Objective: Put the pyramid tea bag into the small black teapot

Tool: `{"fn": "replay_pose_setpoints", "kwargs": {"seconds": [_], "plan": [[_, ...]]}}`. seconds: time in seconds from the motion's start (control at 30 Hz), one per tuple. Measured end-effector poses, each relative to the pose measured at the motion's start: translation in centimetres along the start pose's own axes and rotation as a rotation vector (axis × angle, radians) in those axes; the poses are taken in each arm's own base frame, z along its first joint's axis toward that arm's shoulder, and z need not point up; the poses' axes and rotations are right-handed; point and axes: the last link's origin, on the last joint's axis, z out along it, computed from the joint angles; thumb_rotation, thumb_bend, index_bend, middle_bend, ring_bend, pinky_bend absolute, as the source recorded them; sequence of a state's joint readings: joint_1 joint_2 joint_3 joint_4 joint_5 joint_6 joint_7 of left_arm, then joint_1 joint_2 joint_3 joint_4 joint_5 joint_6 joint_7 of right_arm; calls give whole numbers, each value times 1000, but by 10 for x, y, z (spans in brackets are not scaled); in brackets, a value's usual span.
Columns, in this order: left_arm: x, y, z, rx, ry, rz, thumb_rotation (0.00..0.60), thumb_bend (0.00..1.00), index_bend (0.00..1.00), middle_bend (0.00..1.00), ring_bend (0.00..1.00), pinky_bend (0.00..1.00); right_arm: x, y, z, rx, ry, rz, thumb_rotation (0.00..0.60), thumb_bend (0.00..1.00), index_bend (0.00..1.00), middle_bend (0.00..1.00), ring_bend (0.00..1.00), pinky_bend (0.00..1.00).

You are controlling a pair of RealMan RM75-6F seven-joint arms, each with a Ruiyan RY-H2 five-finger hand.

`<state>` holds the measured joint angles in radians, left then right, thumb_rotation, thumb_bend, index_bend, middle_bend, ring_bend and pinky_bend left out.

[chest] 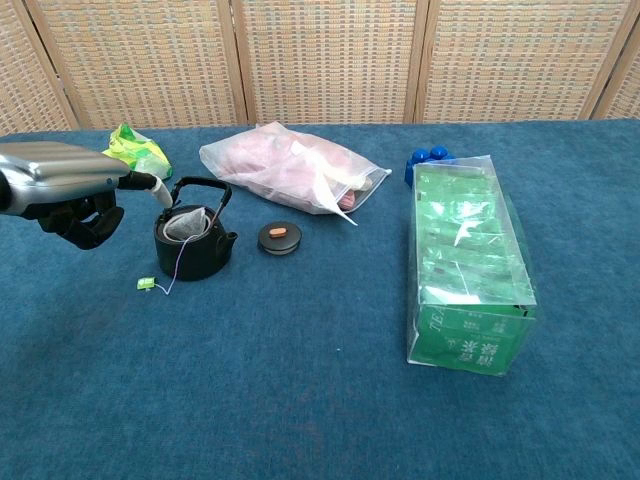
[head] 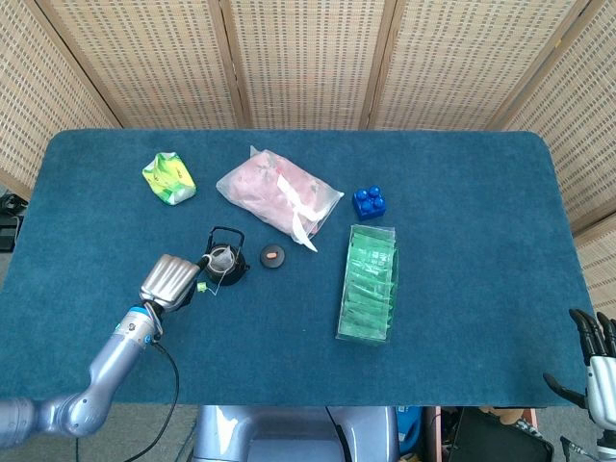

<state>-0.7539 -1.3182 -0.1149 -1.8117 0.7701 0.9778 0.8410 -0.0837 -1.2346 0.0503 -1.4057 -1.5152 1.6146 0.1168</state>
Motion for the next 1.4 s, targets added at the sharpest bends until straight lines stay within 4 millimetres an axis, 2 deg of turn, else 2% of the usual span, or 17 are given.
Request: {"fn": "replay_pose_setpoints", "kwargs": {"seconds": [0.33, 0.53, 1.0, 1.27, 1.4], "plan": [[-9, 9, 23, 2, -56, 2, 600, 800, 166, 858, 807, 731, 0, 1, -2, -9, -4, -4, 600, 123, 115, 204, 34, 100], [-13, 12, 26, 0, -82, 1, 600, 799, 166, 858, 807, 731, 0, 1, -2, -10, -5, -5, 600, 123, 115, 204, 34, 100], [-17, 10, 18, -6, -176, -37, 600, 799, 166, 857, 807, 731, 0, 1, -1, -7, -4, -4, 600, 123, 115, 204, 34, 100], [-4, 10, 7, -29, -55, -72, 600, 800, 166, 849, 807, 731, -1, -1, 1, -2, -6, -4, 600, 122, 115, 204, 34, 101], [3, 9, 0, -36, 13, -107, 600, 800, 166, 792, 773, 716, -1, -1, 1, -1, -5, -3, 600, 122, 115, 204, 34, 100]]}}
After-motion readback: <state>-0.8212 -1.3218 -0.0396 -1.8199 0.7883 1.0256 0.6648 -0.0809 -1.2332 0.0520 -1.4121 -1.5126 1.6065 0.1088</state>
